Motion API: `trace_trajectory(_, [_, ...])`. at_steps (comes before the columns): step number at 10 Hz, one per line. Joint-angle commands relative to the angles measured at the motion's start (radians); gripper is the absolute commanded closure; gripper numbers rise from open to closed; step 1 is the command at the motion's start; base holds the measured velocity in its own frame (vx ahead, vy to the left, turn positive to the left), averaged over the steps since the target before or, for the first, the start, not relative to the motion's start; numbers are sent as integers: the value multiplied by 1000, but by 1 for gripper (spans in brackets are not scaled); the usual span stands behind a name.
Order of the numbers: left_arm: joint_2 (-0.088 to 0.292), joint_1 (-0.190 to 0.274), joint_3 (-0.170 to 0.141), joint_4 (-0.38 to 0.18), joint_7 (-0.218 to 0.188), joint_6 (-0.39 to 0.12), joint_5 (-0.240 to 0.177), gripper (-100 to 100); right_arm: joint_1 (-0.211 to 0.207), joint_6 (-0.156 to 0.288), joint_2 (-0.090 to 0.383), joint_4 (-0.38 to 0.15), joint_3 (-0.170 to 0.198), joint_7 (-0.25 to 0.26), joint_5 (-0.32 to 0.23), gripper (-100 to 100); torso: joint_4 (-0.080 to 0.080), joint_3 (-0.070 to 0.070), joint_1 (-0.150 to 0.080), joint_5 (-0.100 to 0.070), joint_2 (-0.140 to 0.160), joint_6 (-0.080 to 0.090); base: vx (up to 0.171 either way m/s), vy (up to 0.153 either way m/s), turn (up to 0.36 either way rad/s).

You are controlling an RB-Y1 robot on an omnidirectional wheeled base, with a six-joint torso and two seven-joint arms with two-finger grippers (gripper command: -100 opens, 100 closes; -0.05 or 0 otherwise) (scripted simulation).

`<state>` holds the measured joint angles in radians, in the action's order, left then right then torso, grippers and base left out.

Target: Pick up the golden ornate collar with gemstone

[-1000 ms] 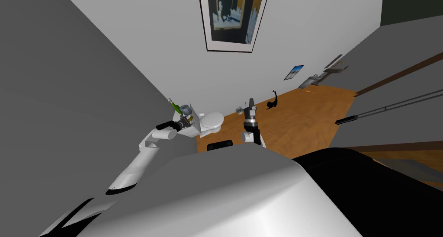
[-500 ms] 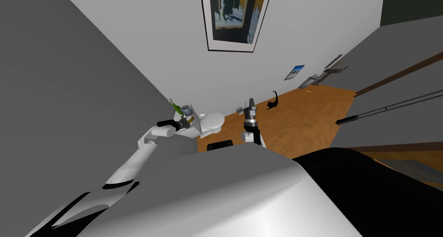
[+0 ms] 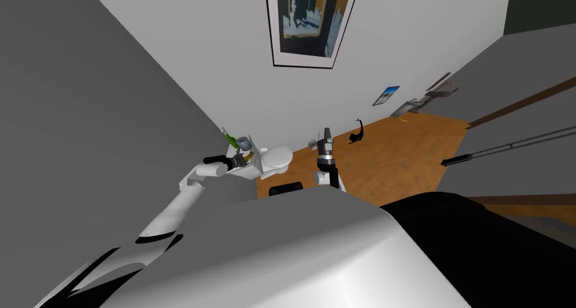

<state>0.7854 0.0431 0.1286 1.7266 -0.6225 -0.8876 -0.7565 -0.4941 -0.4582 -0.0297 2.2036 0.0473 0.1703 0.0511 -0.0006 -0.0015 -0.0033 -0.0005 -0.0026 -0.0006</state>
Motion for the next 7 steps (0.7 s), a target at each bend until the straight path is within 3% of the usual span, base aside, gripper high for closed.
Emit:
trace_trajectory(1, [-6, 1, -11, -9, 41, -4, -12, -100, 0, 0, 0, 0, 0, 0, 0, 0, 0, 0, 0, 0, 0, 0, 41, -58, 52])
trace_trajectory(4, [-31, 5, -44, -44, 123, -14, -49, -100, 0, 0, 0, 0, 0, 0, 0, 0, 0, 0, 1, 0, 1, 0, 36, -43, 64])
trace_trajectory(5, [-31, 5, -44, -44, 132, -14, -49, -100, 0, 0, 0, 0, 0, 0, 0, 0, 0, 0, 1, 0, 0, 0, 30, -35, 47])
trace_trajectory(6, [-44, 8, -60, -61, 171, -19, -67, -100, 0, 0, 0, 0, 0, 0, 0, 0, 0, 0, 1, 0, 1, 0, 28, -42, 75])
trace_trajectory(7, [-44, 8, -60, -61, 177, -19, -67, -100, 0, 0, 0, 0, 0, 0, 0, 0, 0, 0, 1, 0, 1, 0, 24, -36, 48])
